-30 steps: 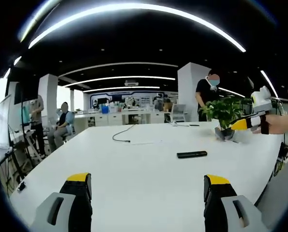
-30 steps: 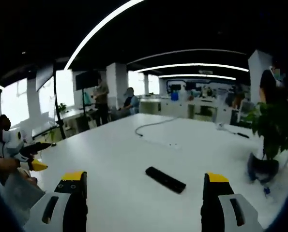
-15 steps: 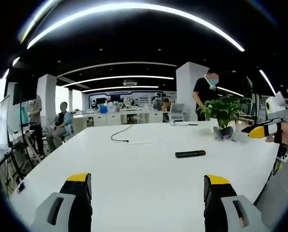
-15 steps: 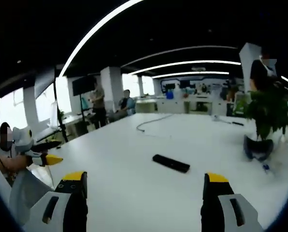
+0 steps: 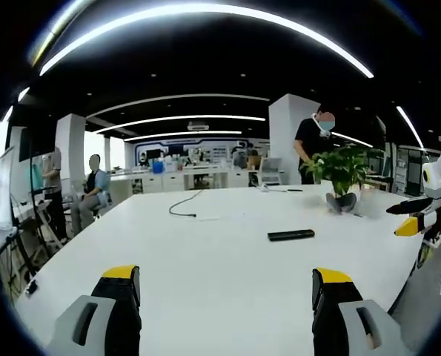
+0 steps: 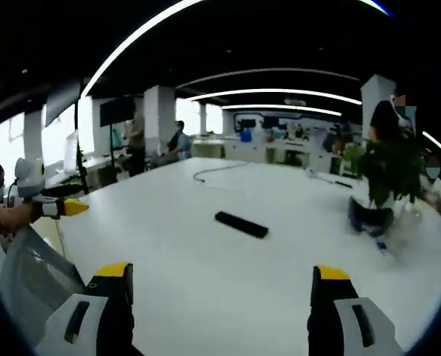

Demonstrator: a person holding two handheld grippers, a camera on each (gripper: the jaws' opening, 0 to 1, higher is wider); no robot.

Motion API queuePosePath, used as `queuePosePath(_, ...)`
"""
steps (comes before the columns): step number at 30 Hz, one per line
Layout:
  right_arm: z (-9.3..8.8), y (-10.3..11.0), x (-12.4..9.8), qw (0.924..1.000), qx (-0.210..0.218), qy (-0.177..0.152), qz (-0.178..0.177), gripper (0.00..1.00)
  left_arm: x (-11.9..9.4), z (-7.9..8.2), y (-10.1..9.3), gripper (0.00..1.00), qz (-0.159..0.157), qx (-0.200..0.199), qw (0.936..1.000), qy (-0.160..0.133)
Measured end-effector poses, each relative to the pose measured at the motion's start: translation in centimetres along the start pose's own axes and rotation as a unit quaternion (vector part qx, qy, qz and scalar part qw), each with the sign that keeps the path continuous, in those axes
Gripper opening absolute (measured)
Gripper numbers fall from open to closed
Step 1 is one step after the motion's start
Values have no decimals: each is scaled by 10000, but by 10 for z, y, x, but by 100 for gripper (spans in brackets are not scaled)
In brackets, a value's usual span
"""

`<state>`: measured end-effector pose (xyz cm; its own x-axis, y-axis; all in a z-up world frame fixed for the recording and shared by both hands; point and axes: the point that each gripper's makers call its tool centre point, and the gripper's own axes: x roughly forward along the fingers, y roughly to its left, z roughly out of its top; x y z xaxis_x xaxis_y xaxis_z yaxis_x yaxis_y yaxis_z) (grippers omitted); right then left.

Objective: Press the specified remote control buttons in sequence, fully releasing each button before pressing the next.

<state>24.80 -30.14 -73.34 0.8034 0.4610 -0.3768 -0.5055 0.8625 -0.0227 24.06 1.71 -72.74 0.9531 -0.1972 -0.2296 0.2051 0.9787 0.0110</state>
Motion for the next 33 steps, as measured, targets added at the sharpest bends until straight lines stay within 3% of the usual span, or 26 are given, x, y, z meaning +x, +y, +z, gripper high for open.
queuePosePath(10,-13,-19,-11,9992,-8,81,-400,99,-1,0,2,100,85,-81,9999,-14)
queuePosePath(12,-14,-26,-11,9977,-257,152,-615,99,-1,-1,2,100,91,-74,9999,8)
queuePosePath(16,-10,-38,-19,9952,-235,-9,-948,99,-1,-1,2,100,117,-38,9999,17)
queuePosePath(19,-8,-41,-21,9958,20,-124,-906,99,-1,-1,3,100,149,-35,9999,28)
queuePosePath(33,-10,-38,-18,9964,-96,-27,-846,99,-3,-1,6,100,233,-91,9997,6)
